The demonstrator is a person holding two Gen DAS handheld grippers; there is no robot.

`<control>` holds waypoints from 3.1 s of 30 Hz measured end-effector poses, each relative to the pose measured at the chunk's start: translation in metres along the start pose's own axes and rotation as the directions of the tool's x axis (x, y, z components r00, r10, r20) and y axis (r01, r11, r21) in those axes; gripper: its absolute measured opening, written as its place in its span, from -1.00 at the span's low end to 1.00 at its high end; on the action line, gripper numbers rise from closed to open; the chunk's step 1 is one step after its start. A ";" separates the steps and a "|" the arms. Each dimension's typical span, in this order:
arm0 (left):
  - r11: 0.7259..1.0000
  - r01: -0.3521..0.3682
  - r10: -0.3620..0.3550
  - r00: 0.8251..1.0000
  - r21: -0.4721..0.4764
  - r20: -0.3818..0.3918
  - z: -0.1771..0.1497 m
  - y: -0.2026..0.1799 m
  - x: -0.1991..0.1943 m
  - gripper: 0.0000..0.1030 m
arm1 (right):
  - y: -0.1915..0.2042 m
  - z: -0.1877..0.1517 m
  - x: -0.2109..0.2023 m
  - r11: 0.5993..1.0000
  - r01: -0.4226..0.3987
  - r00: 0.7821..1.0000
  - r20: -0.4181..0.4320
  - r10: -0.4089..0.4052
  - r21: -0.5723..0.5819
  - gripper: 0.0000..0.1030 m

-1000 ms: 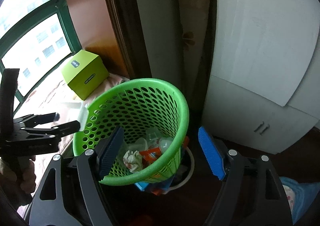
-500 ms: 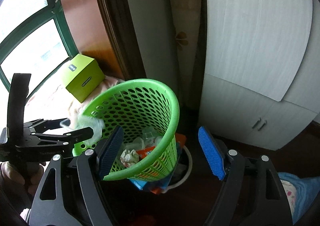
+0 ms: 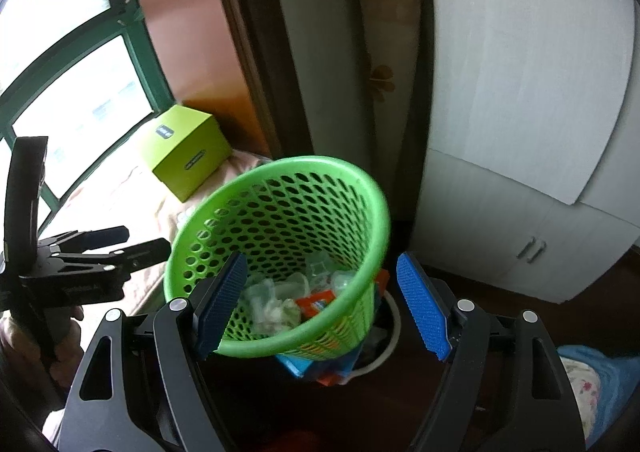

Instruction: Collect trash

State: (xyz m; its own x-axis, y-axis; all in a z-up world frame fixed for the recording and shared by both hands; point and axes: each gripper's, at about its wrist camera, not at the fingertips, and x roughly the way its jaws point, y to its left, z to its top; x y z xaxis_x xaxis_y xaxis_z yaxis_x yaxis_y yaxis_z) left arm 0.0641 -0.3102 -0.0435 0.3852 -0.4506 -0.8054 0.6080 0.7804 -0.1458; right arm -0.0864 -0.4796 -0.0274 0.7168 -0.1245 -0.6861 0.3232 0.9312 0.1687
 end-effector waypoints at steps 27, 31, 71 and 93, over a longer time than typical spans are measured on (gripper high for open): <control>0.909 -0.318 0.360 0.925 -0.270 0.122 -0.065 0.161 -0.118 0.84 | 0.164 -0.001 0.012 0.959 -0.226 0.973 -0.004 0.229 -0.172 0.68; 0.881 -0.359 0.412 0.902 -0.308 0.130 -0.077 0.177 -0.135 0.86 | 0.184 -0.003 0.011 0.952 -0.228 0.973 0.001 0.233 -0.204 0.73; 0.734 -0.487 0.602 0.790 -0.473 0.119 -0.149 0.230 -0.201 0.86 | 0.275 -0.029 0.014 0.903 -0.269 0.960 -0.021 0.278 -0.334 0.82; 0.715 -0.467 0.617 0.771 -0.520 0.157 -0.159 0.239 -0.214 0.87 | 0.287 -0.030 0.009 0.906 -0.235 0.968 0.002 0.252 -0.353 0.82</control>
State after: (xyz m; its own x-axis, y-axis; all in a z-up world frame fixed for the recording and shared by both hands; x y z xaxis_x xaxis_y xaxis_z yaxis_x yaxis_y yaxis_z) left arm 0.0166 0.0411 0.0026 0.7810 0.0666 -0.6210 -0.1060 0.9940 -0.0267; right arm -0.0056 -0.2031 -0.0066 0.7761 0.1132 -0.6204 -0.0934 0.9935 0.0644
